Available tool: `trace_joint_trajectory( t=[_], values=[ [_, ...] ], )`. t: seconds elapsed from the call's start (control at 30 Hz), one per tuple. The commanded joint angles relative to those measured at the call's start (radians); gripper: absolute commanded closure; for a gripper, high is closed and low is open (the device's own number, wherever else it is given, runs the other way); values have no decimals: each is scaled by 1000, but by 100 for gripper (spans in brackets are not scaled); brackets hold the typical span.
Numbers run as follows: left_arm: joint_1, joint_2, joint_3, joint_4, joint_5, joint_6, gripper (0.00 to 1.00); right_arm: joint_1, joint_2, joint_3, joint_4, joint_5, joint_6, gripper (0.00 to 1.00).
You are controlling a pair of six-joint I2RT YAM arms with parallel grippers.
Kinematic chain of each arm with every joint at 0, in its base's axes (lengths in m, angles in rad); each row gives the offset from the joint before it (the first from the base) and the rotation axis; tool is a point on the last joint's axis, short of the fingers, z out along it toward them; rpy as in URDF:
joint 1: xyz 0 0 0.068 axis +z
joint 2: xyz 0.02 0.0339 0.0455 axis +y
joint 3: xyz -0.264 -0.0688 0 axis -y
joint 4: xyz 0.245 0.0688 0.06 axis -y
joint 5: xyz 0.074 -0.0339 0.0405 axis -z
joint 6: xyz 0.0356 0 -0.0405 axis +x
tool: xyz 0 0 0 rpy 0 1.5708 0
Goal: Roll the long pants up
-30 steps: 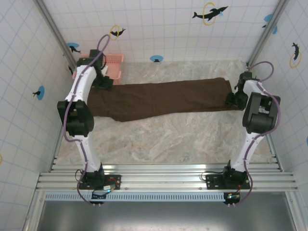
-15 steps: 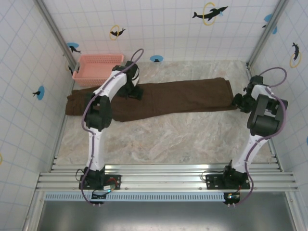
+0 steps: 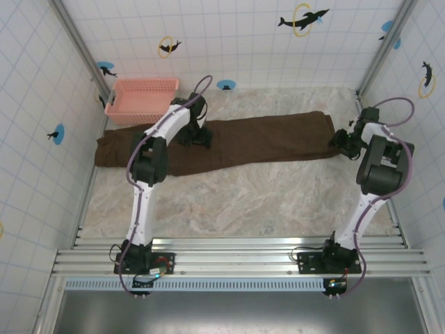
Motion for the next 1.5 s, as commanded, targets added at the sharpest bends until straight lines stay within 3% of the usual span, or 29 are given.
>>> trace_joint_trajectory(
  t=[0.0,0.13,0.23,0.37,0.47,0.7,0.87,0.93,1.1,1.3,1.4,1.47],
  values=[
    [-14,60,59,-26,17,-39,2,28,84,11,-2,-24,29,44],
    [-29,104,96,-33,26,-77,3,35,72,7,67,-29,59,85],
    [-45,123,136,-30,45,-91,2,68,-37,-50,157,23,49,100],
    [-73,166,225,-73,66,-92,2,125,-228,-156,266,132,66,100],
    [-94,168,206,-36,151,-132,2,160,-343,-178,271,208,103,100],
    [-190,205,239,41,312,-258,3,189,-473,-84,135,330,138,99],
    [-256,258,301,73,402,-342,2,206,-543,-72,91,342,113,99],
    [-320,280,322,100,440,-384,2,221,-580,-91,91,354,102,99],
    [-392,331,333,268,543,-555,3,256,-669,-116,104,334,63,99],
    [-341,243,332,426,575,-633,3,312,-708,-13,24,301,21,99],
    [-273,125,298,489,575,-654,2,354,-729,20,9,297,31,99],
    [-178,45,283,481,581,-640,2,386,-728,43,4,279,43,99]
  ],
)
